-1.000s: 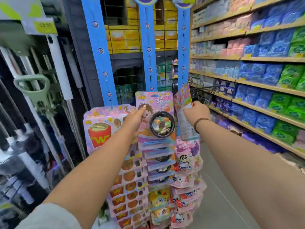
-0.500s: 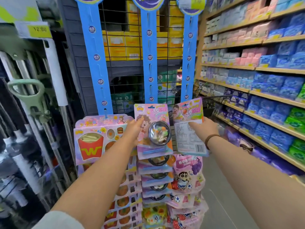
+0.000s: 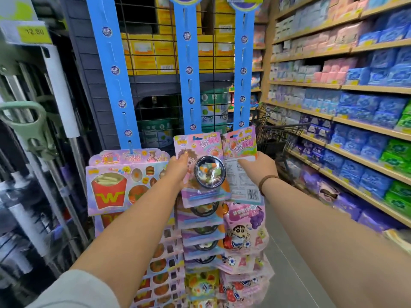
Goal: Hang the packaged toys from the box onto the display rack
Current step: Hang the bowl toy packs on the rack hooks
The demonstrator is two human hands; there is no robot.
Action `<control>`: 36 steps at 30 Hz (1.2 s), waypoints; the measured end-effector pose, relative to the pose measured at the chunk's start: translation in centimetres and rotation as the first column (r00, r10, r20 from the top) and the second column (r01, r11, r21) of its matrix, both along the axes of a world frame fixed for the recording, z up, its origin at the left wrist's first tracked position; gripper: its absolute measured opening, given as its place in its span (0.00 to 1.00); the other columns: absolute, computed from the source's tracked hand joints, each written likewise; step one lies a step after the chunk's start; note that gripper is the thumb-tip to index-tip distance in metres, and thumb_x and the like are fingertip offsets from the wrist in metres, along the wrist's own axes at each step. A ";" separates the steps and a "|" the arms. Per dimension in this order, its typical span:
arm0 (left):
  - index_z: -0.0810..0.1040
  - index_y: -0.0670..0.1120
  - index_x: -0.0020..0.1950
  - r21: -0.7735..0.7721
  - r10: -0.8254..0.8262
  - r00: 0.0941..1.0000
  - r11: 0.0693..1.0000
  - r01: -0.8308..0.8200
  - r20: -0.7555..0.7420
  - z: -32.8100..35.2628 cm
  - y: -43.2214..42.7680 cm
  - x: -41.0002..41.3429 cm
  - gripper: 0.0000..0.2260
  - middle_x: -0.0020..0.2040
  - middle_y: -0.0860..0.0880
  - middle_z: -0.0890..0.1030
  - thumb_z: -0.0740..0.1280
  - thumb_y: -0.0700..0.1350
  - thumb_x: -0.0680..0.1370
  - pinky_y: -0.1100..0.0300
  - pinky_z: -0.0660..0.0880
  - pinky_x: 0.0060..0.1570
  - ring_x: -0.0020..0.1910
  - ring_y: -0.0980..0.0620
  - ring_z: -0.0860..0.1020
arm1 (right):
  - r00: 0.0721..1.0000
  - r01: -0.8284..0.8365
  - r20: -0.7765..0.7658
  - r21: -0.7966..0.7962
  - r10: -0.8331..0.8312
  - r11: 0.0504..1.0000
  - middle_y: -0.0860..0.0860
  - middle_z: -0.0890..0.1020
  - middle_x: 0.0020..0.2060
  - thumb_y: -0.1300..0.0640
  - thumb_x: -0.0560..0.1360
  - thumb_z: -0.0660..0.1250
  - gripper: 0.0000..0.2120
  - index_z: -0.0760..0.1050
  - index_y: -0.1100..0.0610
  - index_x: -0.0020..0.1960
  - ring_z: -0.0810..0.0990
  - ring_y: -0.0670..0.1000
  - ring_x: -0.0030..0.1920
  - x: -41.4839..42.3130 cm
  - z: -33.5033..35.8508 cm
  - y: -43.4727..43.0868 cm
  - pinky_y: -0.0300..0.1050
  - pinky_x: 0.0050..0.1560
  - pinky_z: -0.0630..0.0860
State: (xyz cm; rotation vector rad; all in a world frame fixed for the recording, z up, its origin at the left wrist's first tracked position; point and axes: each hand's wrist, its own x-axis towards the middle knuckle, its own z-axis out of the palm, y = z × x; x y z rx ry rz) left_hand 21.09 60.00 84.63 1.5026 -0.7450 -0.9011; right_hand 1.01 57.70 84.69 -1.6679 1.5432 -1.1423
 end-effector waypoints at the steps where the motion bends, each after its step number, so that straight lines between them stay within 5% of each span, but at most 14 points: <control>1: 0.51 0.43 0.77 0.016 0.016 1.000 1.000 -0.017 0.005 -0.1 0.2 -0.2 0.28 0.76 0.43 0.60 0.57 0.52 0.82 0.52 0.67 0.57 0.71 0.42 0.65 | 1.000 0.002 0.006 0.003 -0.002 1.000 0.50 0.81 0.45 0.52 0.73 0.65 0.09 0.77 0.52 0.52 0.78 0.51 0.42 0.1 0.0 0.0 0.46 0.45 0.76; 4: 0.53 0.41 0.77 0.038 0.066 0.997 0.997 -0.068 0.029 0.1 0.6 -0.6 0.27 0.73 0.42 0.64 0.57 0.50 0.82 0.53 0.70 0.53 0.64 0.42 0.71 | 1.000 0.001 0.025 0.006 -0.001 1.000 0.51 0.81 0.45 0.52 0.73 0.65 0.08 0.77 0.52 0.51 0.78 0.52 0.42 0.1 0.0 0.1 0.44 0.44 0.74; 8: 0.53 0.40 0.76 0.113 0.063 0.995 0.991 -0.071 0.071 0.6 1.0 -0.8 0.26 0.46 0.43 0.72 0.57 0.46 0.82 0.56 0.68 0.35 0.36 0.50 0.69 | 1.000 0.009 -0.001 -0.005 -0.009 1.000 0.51 0.80 0.45 0.52 0.74 0.65 0.05 0.74 0.51 0.49 0.78 0.54 0.44 0.2 -0.2 0.3 0.46 0.44 0.75; 11: 0.60 0.38 0.72 0.126 0.023 0.991 0.991 -0.040 0.133 0.7 0.9 -1.2 0.26 0.63 0.39 0.74 0.63 0.44 0.78 0.52 0.76 0.52 0.47 0.47 0.72 | 0.999 0.035 -0.035 -0.053 -0.037 0.998 0.52 0.81 0.45 0.51 0.74 0.65 0.08 0.76 0.52 0.50 0.79 0.55 0.45 0.3 -0.2 0.6 0.50 0.47 0.78; 13: 0.58 0.39 0.73 0.110 0.014 0.990 0.994 -0.029 0.137 1.1 1.2 -2.0 0.30 0.69 0.38 0.69 0.66 0.45 0.75 0.49 0.73 0.61 0.51 0.47 0.71 | 0.997 0.066 -0.029 -0.103 -0.070 0.992 0.54 0.81 0.45 0.51 0.73 0.65 0.10 0.77 0.54 0.52 0.79 0.56 0.43 0.6 0.0 0.9 0.50 0.43 0.78; 18: 0.55 0.44 0.76 0.096 -0.080 0.944 0.994 0.051 0.320 3.7 3.4 -5.4 0.28 0.66 0.45 0.66 0.60 0.53 0.80 0.56 0.70 0.50 0.59 0.45 0.68 | 0.995 0.084 0.061 -0.115 -0.078 0.990 0.60 0.79 0.48 0.47 0.66 0.60 0.19 0.79 0.54 0.52 0.78 0.61 0.44 2.0 -0.1 2.3 0.48 0.39 0.75; 21: 0.66 0.48 0.72 -0.025 -0.317 0.924 0.944 0.329 0.215 5.6 4.6 -7.9 0.26 0.72 0.47 0.68 0.58 0.61 0.78 0.50 0.65 0.63 0.69 0.45 0.68 | 0.997 0.027 0.076 -0.126 -0.018 0.992 0.58 0.76 0.44 0.49 0.66 0.59 0.13 0.76 0.55 0.44 0.75 0.60 0.41 2.5 0.3 3.5 0.46 0.38 0.71; 24: 0.72 0.50 0.66 -0.084 -0.392 0.918 0.915 0.396 0.056 6.4 5.2 -9.1 0.23 0.59 0.48 0.76 0.65 0.60 0.75 0.46 0.71 0.62 0.61 0.45 0.75 | 1.000 -0.031 -0.001 -0.183 0.031 0.983 0.55 0.71 0.45 0.52 0.72 0.64 0.07 0.78 0.52 0.47 0.73 0.56 0.44 2.4 0.6 4.6 0.44 0.44 0.70; 27: 0.75 0.50 0.44 -0.084 -0.337 0.941 0.939 0.334 -0.017 6.0 5.0 -9.0 0.08 0.38 0.48 0.78 0.64 0.54 0.78 0.52 0.73 0.48 0.45 0.45 0.77 | 0.991 -0.095 -0.114 -0.263 0.067 0.960 0.55 0.71 0.48 0.53 0.72 0.68 0.10 0.79 0.53 0.52 0.74 0.54 0.50 2.2 0.6 5.9 0.46 0.55 0.73; 28: 0.76 0.49 0.37 -0.073 -0.310 0.950 0.949 0.306 -0.047 6.0 5.0 -8.8 0.14 0.35 0.46 0.78 0.61 0.52 0.79 0.52 0.73 0.47 0.43 0.44 0.77 | 0.986 -0.122 -0.148 -0.286 0.082 0.950 0.55 0.72 0.49 0.52 0.72 0.69 0.13 0.79 0.53 0.54 0.73 0.53 0.51 2.2 0.5 6.1 0.45 0.56 0.72; 29: 0.78 0.47 0.36 -0.066 -0.276 0.960 0.960 0.272 -0.052 6.0 4.8 -8.3 0.16 0.37 0.43 0.79 0.58 0.51 0.80 0.51 0.74 0.50 0.45 0.44 0.77 | 0.977 -0.163 -0.184 -0.298 0.111 0.941 0.55 0.73 0.49 0.50 0.72 0.69 0.15 0.78 0.53 0.56 0.72 0.52 0.51 2.1 0.4 6.3 0.42 0.55 0.70; 32: 0.75 0.41 0.55 -0.074 -0.187 0.982 0.980 0.186 -0.007 6.1 4.7 -6.7 0.14 0.54 0.40 0.79 0.55 0.49 0.81 0.49 0.74 0.57 0.53 0.43 0.77 | 0.969 -0.219 -0.181 -0.323 0.167 0.921 0.55 0.74 0.55 0.48 0.76 0.64 0.18 0.74 0.54 0.63 0.71 0.51 0.56 1.8 0.9 6.7 0.40 0.57 0.67; 36: 0.76 0.40 0.48 -0.127 -0.196 0.981 0.973 0.193 -0.007 6.1 4.6 -3.9 0.15 0.41 0.45 0.80 0.56 0.48 0.82 0.54 0.75 0.46 0.41 0.45 0.78 | 0.999 -0.034 -0.019 -0.275 0.030 0.961 0.56 0.71 0.62 0.48 0.77 0.62 0.22 0.69 0.56 0.68 0.70 0.54 0.63 2.2 2.2 5.7 0.50 0.65 0.70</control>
